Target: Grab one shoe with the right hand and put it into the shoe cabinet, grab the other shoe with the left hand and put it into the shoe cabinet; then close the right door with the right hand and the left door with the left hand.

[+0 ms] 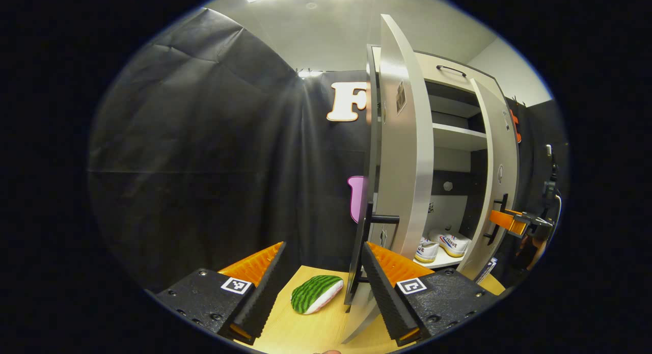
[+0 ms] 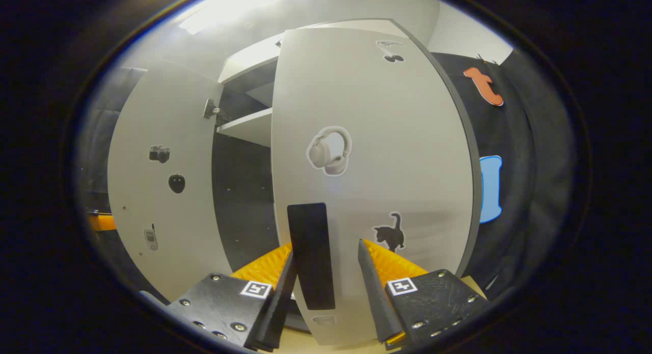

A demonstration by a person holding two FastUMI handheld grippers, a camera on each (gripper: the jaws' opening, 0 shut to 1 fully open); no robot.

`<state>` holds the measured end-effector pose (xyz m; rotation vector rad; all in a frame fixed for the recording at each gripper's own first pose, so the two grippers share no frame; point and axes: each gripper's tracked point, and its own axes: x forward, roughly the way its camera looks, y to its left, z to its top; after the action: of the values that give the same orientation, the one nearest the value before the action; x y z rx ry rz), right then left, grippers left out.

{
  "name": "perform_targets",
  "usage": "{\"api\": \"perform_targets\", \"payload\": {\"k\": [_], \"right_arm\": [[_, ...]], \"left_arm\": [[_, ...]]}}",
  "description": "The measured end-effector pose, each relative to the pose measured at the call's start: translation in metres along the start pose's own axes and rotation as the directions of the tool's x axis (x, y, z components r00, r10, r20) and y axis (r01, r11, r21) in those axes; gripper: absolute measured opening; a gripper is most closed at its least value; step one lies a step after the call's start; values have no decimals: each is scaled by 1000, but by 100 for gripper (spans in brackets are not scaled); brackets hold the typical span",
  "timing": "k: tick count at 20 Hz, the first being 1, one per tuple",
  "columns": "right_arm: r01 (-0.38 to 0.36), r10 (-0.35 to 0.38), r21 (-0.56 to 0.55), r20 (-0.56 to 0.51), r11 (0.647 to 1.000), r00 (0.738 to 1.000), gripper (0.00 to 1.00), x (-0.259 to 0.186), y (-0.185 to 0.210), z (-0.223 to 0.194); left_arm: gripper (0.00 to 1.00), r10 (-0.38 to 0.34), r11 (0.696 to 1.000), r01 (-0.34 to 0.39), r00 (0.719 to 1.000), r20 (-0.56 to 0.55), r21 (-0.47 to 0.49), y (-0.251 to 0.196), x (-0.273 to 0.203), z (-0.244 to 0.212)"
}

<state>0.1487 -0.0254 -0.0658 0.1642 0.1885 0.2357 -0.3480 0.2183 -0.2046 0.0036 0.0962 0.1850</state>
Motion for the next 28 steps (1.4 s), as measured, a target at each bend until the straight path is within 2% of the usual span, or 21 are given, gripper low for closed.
{"api": "perform_targets", "payload": {"k": [2, 5, 6, 7, 8, 9, 11, 12, 13, 14, 15, 16, 17, 18, 19, 20, 21, 23, 26, 28], "right_arm": [[3, -3, 5, 3, 1000, 1000, 68, 5, 1, -1], [16, -16, 1, 8, 1000, 1000, 68, 11, 1, -1], [26, -26, 8, 7, 1000, 1000, 68, 13, 1, -1], [36, -36, 15, 5, 999, 999, 63, 12, 1, -2], [45, -45, 26, 1, 999, 999, 68, 13, 1, -2], [52, -52, 43, -9, 998, 999, 68, 14, 2, -4], [61, -59, 71, -20, 996, 998, 68, 14, 2, -5], [64, -63, 81, -12, 995, 998, 68, 11, 2, -3], [65, -65, 85, 6, 994, 998, 68, 8, 3, 2], [64, -66, 82, 28, 995, 997, 68, 2, 4, 7], [65, -68, 69, 52, 996, 996, 68, -3, 4, 13], [68, -72, 51, 77, 996, 994, 68, -10, 5, 20], [86, -89, 31, 105, 996, 991, 68, -16, 2, 27], [123, -124, 12, 139, 992, 983, 68, -23, -7, 37], [158, -156, 2, 172, 987, 973, 68, -33, -17, 47], [190, -186, 2, 207, 982, 960, 68, -43, -26, 59], [207, -204, 8, 230, 978, 952, 68, -50, -33, 66], [249, -247, 22, 246, 968, 937, 68, -65, -51, 75], [336, -331, 21, 240, 942, 913, 68, -93, -84, 73], [385, -381, 23, 219, 923, 899, 68, -112, -104, 66]], "left_arm": [[88, -37, 999, 37, 999, -3, 16, -6, 2, -2], [84, -51, 995, 52, 999, -6, 82, -8, 5, -4], [87, -69, 994, 69, 998, -5, 88, -11, 6, -3], [86, -86, 993, 86, 996, -6, 85, -14, 7, -2], [84, -103, 992, 103, 995, -6, 73, -15, 8, -3], [80, -113, 992, 113, 994, -7, 55, -17, 9, -4], [83, -126, 992, 126, 992, -4, 32, -19, 10, -4], [75, -130, 991, 130, 991, -4, 27, -21, 10, -5], [73, -136, 990, 136, 991, 4, 26, -23, 10, -5], [76, -149, 988, 148, 989, 9, 31, -27, 10, -5], [70, -163, 986, 163, 986, 15, 36, -34, 10, -4], [67, -186, 982, 185, 982, 18, 36, -41, 10, -4], [72, -207, 978, 206, 978, 17, 30, -49, 10, -5], [63, -228, 973, 228, 973, 20, 17, -58, 10, -5], [69, -255, 967, 255, 967, 18, 6, -69, 10, -6], [63, -285, 959, 285, 958, 19, -4, -81, 11, -6], [69, -315, 949, 316, 949, 16, -15, -92, 14, -7], [69, -360, 932, 361, 933, 12, -21, -110, 18, -10], [69, -396, 918, 396, 918, 12, 21, -127, 28, -9], [69, -431, 902, 432, 902, 14, 1, -141, 31, -11]]}}
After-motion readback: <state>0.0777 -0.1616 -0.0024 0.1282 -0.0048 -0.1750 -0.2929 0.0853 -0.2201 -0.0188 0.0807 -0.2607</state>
